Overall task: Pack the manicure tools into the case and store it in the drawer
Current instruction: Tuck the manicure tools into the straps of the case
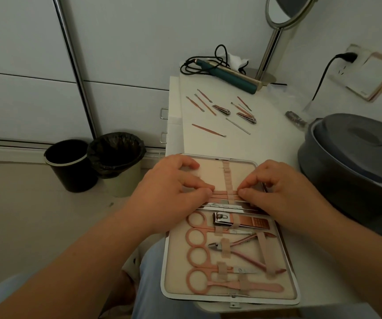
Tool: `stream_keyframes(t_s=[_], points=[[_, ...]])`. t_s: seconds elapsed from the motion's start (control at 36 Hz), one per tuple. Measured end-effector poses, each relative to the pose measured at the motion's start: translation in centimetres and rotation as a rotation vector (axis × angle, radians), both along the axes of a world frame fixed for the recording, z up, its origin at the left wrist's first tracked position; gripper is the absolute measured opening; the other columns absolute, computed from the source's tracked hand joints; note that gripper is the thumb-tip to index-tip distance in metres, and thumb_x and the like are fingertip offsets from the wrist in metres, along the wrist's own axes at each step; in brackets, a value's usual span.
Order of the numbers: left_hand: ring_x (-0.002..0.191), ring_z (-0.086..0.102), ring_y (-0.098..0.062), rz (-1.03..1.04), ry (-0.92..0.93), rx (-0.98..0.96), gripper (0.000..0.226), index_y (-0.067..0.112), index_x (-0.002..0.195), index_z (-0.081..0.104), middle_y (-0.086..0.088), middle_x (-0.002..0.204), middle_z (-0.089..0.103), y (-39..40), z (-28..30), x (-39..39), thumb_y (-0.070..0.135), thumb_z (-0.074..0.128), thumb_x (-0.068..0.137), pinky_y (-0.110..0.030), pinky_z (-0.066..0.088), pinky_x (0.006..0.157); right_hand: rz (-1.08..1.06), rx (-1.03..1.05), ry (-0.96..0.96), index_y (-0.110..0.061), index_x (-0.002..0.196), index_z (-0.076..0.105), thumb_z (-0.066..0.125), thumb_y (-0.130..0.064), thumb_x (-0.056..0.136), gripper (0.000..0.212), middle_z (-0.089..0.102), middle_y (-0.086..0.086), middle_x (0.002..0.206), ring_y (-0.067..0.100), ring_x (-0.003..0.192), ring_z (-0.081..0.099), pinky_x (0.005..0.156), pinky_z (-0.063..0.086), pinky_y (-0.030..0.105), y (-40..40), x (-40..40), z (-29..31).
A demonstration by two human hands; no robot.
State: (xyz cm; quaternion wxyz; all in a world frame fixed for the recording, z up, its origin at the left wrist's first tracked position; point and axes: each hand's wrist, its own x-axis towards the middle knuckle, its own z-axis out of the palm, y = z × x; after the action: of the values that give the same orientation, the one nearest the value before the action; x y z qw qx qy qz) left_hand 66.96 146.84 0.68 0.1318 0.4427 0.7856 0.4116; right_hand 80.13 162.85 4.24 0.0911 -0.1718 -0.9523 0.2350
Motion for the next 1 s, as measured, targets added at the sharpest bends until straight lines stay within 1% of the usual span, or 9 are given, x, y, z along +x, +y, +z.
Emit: stream_keyframes(t_s=[0.08, 0.19, 0.25, 0.36, 0.58, 0.67, 0.78, 0.89, 1.0], points=[[0.108, 0.034, 0.010, -0.003, -0.015, 0.028, 0.014, 0.048, 0.083, 0.067, 0.029, 0.113, 0.041, -0.1, -0.1, 0.1, 0.048, 0.059, 0.071, -0.015, 0.031, 0.089, 0.004, 0.017, 0.015, -0.040, 0.076, 0.067, 0.062, -0.038, 0.079, 0.006, 0.054, -0.018, 0.087, 0.004, 0.090, 0.048, 0.073, 0.043, 0.021, -0.3, 0.0, -0.1], [0.110, 0.035, 0.011, -0.001, -0.056, 0.058, 0.013, 0.048, 0.082, 0.068, 0.030, 0.114, 0.041, -0.2, -0.1, 0.3, 0.047, 0.060, 0.072, -0.006, 0.028, 0.084, 0.000, 0.092, 0.034, -0.038, 0.081, 0.069, 0.060, -0.041, 0.078, 0.010, 0.051, -0.022, 0.086, 0.001, 0.090, 0.044, 0.071, 0.035, 0.014, -0.4, 0.2, -0.4], [0.110, 0.035, 0.010, -0.004, -0.025, 0.045, 0.017, 0.047, 0.084, 0.068, 0.030, 0.114, 0.040, -0.3, -0.2, 0.4, 0.049, 0.057, 0.071, -0.009, 0.029, 0.086, -0.001, 0.092, 0.037, -0.038, 0.081, 0.070, 0.060, -0.041, 0.076, 0.011, 0.050, -0.022, 0.085, 0.000, 0.090, 0.044, 0.071, 0.035, 0.014, -0.4, 0.3, -0.5], [0.113, 0.037, 0.003, 0.028, 0.044, 0.020, 0.016, 0.048, 0.085, 0.068, 0.026, 0.118, 0.043, -0.3, 0.0, 0.5, 0.048, 0.057, 0.074, -0.028, 0.035, 0.098, -0.006, 0.072, 0.074, -0.043, 0.075, 0.067, 0.062, -0.042, 0.074, 0.006, 0.053, -0.020, 0.084, 0.002, 0.089, 0.045, 0.074, 0.037, 0.018, -0.3, 0.4, -0.7], [0.109, 0.037, 0.006, 0.070, 0.089, 0.071, 0.014, 0.041, 0.084, 0.071, 0.023, 0.112, 0.043, -0.1, 0.0, 1.0, 0.044, 0.059, 0.077, -0.036, 0.034, 0.101, -0.005, 0.058, -0.002, -0.044, 0.070, 0.059, 0.057, -0.043, 0.078, 0.008, 0.053, -0.022, 0.088, 0.000, 0.092, 0.046, 0.075, 0.038, 0.019, -0.1, -0.7, 0.3], [0.105, 0.036, 0.009, 0.068, 0.095, 0.093, 0.012, 0.041, 0.082, 0.071, 0.023, 0.109, 0.044, -0.1, 0.0, 1.0, 0.042, 0.060, 0.078, -0.028, 0.033, 0.100, -0.026, 0.033, 0.037, -0.044, 0.067, 0.055, 0.053, -0.046, 0.075, 0.008, 0.053, -0.022, 0.085, 0.001, 0.086, 0.049, 0.070, 0.039, 0.019, 0.0, -2.0, 0.8], [0.099, 0.038, 0.020, 0.077, 0.090, 0.151, 0.013, 0.040, 0.084, 0.071, 0.028, 0.098, 0.049, -0.2, 0.2, 0.4, 0.034, 0.060, 0.078, 0.001, 0.027, 0.082, -0.073, -0.040, 0.017, -0.042, 0.068, 0.055, 0.058, -0.038, 0.083, 0.016, 0.052, -0.024, 0.079, -0.003, 0.075, 0.049, 0.058, 0.031, 0.012, 0.9, -4.7, 1.2], [0.100, 0.040, 0.023, 0.098, 0.073, 0.225, 0.014, 0.038, 0.085, 0.070, 0.028, 0.098, 0.053, -0.3, 0.0, -0.7, 0.029, 0.062, 0.078, 0.006, 0.028, 0.079, -0.150, -0.150, 0.037, -0.033, 0.075, 0.063, 0.061, -0.033, 0.083, 0.008, 0.055, -0.023, 0.076, -0.004, 0.074, 0.049, 0.060, 0.032, 0.015, 2.8, -8.2, 1.9], [0.097, 0.036, 0.030, 0.076, 0.088, 0.196, 0.015, 0.034, 0.089, 0.071, 0.032, 0.097, 0.049, 0.0, -0.6, -2.0, 0.025, 0.064, 0.080, 0.009, 0.021, 0.083, -0.249, 0.101, -0.081, -0.017, 0.093, 0.067, 0.058, -0.030, 0.084, 0.018, 0.062, -0.004, 0.088, 0.011, 0.079, 0.053, 0.064, 0.039, 0.023, 5.2, -12.5, 2.8]])
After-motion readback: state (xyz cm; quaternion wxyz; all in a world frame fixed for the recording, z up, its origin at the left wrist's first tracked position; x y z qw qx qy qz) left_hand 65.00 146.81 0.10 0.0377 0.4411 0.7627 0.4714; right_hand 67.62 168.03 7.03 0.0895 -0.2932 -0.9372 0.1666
